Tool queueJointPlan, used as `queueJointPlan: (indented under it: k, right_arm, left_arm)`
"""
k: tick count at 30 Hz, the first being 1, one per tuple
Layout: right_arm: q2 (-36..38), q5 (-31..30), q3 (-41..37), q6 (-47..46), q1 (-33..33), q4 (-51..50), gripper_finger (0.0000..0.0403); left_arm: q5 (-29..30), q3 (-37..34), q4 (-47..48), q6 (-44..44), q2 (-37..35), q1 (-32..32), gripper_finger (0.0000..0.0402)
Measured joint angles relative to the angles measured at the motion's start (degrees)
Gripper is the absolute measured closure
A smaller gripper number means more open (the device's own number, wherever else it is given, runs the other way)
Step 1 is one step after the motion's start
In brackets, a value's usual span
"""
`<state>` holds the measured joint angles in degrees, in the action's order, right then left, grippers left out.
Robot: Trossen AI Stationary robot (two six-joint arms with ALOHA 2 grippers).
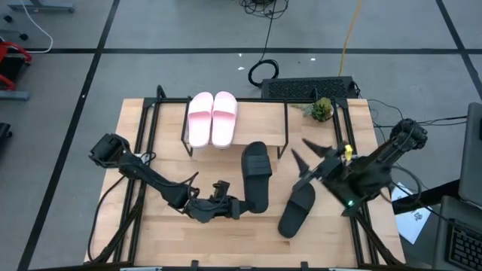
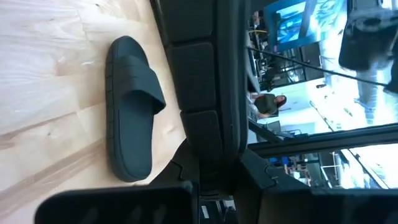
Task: Pick and place slides into the shelf
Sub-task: Put the left black slides on the shelf
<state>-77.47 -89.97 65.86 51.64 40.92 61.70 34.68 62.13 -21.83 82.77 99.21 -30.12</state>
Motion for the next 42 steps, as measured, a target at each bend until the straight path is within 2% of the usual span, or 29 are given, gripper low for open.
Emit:
queueJointPlan:
  k: [7, 11, 16, 24, 26, 29, 34, 38, 42]
  right_arm:
    - [9.72, 0.12, -5.36, -1.70, -0.83, 1.35, 0.0218]
    - [14.81, 3.08, -6.60, -3.30, -0.76, 1.28, 0.0235]
    - [20.74, 3.02, -6.75, -3.20, -0.89, 0.63, 0.0255]
    - [26.93, 2.82, -6.75, -1.15, -2.63, -0.40, 0.0255]
    - [27.70, 1.19, -6.75, -1.89, -1.98, -0.36, 0.0255]
    - [28.63, 0.00, -6.75, -5.23, 1.54, -0.25, 0.0255]
    - [29.20, 0.66, -6.75, -12.47, 11.55, -0.22, 0.0255]
    - [29.43, 7.12, -6.75, -17.33, 18.06, -0.38, 0.0255]
    - [30.73, 12.60, -6.74, -20.19, 21.11, -2.54, 0.0255]
  left_arm:
    - [0.00, 0.00, -4.10, -4.86, -0.03, 0.01, 0.0363]
    - [-0.04, 0.00, -5.15, -5.76, -0.05, 0.01, 0.0363]
    - [-0.06, 0.00, -5.11, -5.76, -0.05, 0.01, 0.0363]
    - [-0.71, 0.00, -4.91, -5.98, -0.05, 0.05, 0.0363]
    - [-1.52, 0.00, -4.91, -5.98, -0.05, 0.05, 0.0363]
    - [-1.77, 0.00, -4.91, -6.02, -0.05, 0.03, 0.0363]
    - [-2.37, 0.00, -4.93, -6.47, -0.05, 0.03, 0.0363]
    - [-3.17, 0.00, -4.95, -6.61, -0.05, 0.03, 0.0363]
    - [-3.46, 0.00, -4.95, -6.59, -0.05, 0.03, 0.0363]
